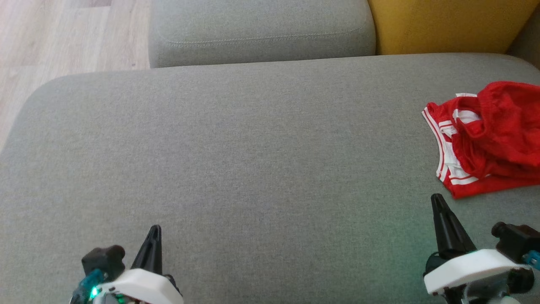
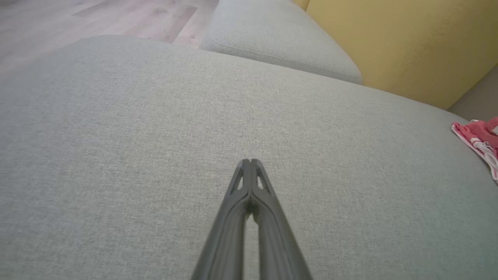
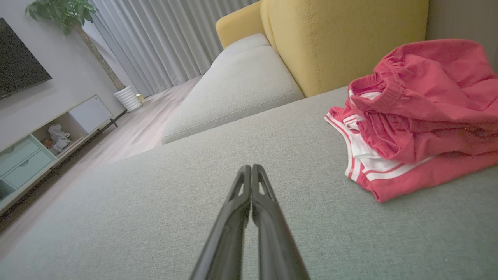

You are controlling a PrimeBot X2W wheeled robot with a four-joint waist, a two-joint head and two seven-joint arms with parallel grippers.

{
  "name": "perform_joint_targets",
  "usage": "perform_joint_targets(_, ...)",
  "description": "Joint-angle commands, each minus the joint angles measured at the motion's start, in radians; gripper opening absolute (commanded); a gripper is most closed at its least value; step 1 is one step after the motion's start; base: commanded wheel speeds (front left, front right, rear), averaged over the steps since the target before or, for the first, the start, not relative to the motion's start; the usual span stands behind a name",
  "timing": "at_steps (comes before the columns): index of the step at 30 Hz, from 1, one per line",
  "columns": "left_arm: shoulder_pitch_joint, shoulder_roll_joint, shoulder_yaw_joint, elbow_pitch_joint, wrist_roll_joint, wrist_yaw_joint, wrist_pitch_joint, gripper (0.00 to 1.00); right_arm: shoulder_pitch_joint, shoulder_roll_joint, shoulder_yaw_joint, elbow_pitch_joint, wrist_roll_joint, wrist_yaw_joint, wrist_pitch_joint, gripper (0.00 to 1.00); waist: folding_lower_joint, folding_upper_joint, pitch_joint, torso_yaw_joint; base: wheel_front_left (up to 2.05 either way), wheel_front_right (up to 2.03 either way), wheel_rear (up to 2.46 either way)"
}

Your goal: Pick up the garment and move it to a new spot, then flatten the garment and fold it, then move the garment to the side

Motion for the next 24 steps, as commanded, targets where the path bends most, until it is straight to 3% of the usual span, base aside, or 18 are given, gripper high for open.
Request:
perform_joint_targets(1,-0.051,0.004,0.028,-0.025,-0.029,-0.01,0.005,0.0,-0.055,-0.016,0.001,-0.024,0.035,0.002,-0.009,0.0,0.0,0.0,0.0,0.0,0.0,0.0,0.0)
perform_joint_targets(24,-0.089,-0.018,0.099,0.008,-0.281,-0.077,0.041,0.0,-0.098,-0.025,-0.007,0.037,0.305,0.003,-0.011,0.0,0.0,0.0,0.0,-0.003,0.0,0.0,0.0)
